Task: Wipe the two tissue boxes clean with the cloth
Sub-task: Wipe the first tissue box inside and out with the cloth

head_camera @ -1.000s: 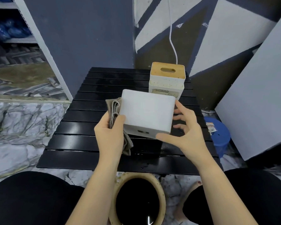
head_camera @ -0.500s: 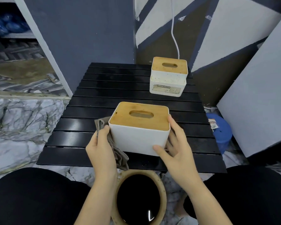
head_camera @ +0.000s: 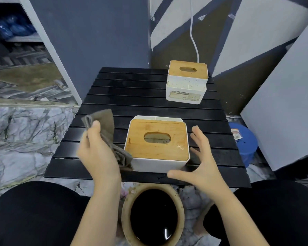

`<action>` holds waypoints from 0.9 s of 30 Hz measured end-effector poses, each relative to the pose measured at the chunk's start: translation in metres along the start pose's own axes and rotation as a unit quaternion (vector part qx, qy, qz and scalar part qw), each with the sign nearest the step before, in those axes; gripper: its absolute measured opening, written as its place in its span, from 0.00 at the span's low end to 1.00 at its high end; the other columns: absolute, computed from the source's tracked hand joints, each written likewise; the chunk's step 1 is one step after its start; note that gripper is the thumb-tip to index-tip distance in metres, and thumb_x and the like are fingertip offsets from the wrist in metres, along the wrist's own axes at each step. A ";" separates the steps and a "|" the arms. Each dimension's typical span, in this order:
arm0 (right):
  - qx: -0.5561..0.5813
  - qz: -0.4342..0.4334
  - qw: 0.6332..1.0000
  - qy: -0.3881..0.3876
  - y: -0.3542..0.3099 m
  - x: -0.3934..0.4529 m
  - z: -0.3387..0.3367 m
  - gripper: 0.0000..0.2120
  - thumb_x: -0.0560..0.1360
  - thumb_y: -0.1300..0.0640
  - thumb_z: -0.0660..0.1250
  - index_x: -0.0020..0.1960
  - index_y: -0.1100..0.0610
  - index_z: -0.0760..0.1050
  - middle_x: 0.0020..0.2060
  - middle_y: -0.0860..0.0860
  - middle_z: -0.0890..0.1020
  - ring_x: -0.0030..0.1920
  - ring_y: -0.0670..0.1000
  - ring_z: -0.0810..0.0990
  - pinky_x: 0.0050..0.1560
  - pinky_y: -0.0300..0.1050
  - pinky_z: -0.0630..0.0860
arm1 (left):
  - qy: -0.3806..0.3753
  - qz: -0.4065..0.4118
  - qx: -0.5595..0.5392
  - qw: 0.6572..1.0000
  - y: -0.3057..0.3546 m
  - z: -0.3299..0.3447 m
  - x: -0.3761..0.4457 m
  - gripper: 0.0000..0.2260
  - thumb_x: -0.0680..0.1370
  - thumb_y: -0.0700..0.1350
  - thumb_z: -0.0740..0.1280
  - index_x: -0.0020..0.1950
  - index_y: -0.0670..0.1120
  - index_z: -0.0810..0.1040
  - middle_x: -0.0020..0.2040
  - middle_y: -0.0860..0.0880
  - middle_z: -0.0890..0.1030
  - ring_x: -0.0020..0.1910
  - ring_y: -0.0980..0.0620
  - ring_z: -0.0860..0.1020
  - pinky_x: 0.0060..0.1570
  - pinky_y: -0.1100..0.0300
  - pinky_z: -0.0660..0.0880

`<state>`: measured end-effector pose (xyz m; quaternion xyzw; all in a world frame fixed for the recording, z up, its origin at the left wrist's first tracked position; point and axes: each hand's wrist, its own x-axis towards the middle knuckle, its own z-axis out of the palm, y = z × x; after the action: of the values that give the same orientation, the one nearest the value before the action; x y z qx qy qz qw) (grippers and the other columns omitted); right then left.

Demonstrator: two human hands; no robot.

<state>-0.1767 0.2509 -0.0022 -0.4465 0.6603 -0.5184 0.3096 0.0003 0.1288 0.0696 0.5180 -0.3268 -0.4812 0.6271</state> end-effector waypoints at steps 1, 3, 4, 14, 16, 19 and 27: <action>-0.009 0.014 1.000 -0.023 -0.002 0.006 -0.005 0.70 0.52 0.34 0.85 0.82 0.37 0.46 0.80 0.32 0.54 0.80 0.35 0.55 0.80 0.48 0.61 | -0.045 0.064 0.030 0.997 0.009 0.005 -0.006 0.17 0.83 0.45 0.65 0.34 0.50 0.66 0.25 0.60 0.66 0.27 0.62 0.65 0.31 0.69 0.64; -0.024 0.028 0.997 -0.061 -0.005 0.018 -0.010 0.74 0.48 0.34 0.86 0.81 0.33 0.42 0.80 0.30 0.50 0.80 0.37 0.54 0.79 0.46 0.60 | -0.160 0.179 0.176 0.955 0.007 0.016 -0.013 0.09 0.84 0.52 0.62 0.45 0.52 0.76 0.38 0.66 0.78 0.44 0.62 0.77 0.46 0.65 0.71; -0.027 0.027 0.996 -0.077 -0.006 0.024 -0.011 0.75 0.48 0.36 0.87 0.81 0.33 0.42 0.80 0.30 0.50 0.81 0.38 0.54 0.79 0.46 0.60 | -0.212 0.231 0.321 0.894 -0.003 0.019 -0.014 0.11 0.84 0.59 0.59 0.58 0.56 0.77 0.57 0.69 0.79 0.64 0.57 0.75 0.61 0.58 0.70; 0.028 -0.020 0.997 -0.069 0.007 0.037 0.000 0.63 0.60 0.58 0.87 0.81 0.39 0.51 0.76 0.38 0.68 0.73 0.42 0.72 0.67 0.38 0.75 | -0.283 0.334 0.613 0.658 -0.054 0.055 -0.037 0.38 0.81 0.67 0.43 0.81 0.43 0.62 0.80 0.42 0.63 0.80 0.41 0.61 0.78 0.42 0.55; 0.034 -0.019 0.997 -0.065 0.008 0.037 0.000 0.62 0.62 0.63 0.86 0.81 0.38 0.50 0.76 0.35 0.68 0.73 0.40 0.72 0.65 0.34 0.74 | -0.310 0.358 0.586 0.658 -0.057 0.058 -0.038 0.29 0.83 0.60 0.46 0.79 0.48 0.66 0.79 0.45 0.67 0.78 0.43 0.64 0.77 0.44 0.59; 0.038 -0.024 0.997 -0.067 0.009 0.038 0.001 0.61 0.63 0.64 0.85 0.80 0.37 0.49 0.75 0.35 0.69 0.73 0.40 0.73 0.65 0.32 0.73 | -0.337 0.385 0.562 0.650 -0.059 0.057 -0.035 0.25 0.83 0.54 0.48 0.78 0.51 0.69 0.78 0.49 0.69 0.78 0.45 0.65 0.77 0.46 0.59; 0.034 -0.042 0.996 -0.070 0.014 0.038 0.000 0.61 0.65 0.66 0.83 0.83 0.44 0.48 0.76 0.44 0.70 0.73 0.42 0.73 0.69 0.35 0.72 | -0.443 0.368 0.467 0.671 -0.049 0.051 -0.035 0.25 0.77 0.52 0.53 0.70 0.55 0.79 0.73 0.56 0.74 0.76 0.53 0.68 0.79 0.55 0.55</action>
<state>-0.1962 0.2171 -0.0133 -0.4980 0.5997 -0.5205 0.3483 -0.0703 0.1446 0.0386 0.3075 -0.9123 -0.1692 0.2112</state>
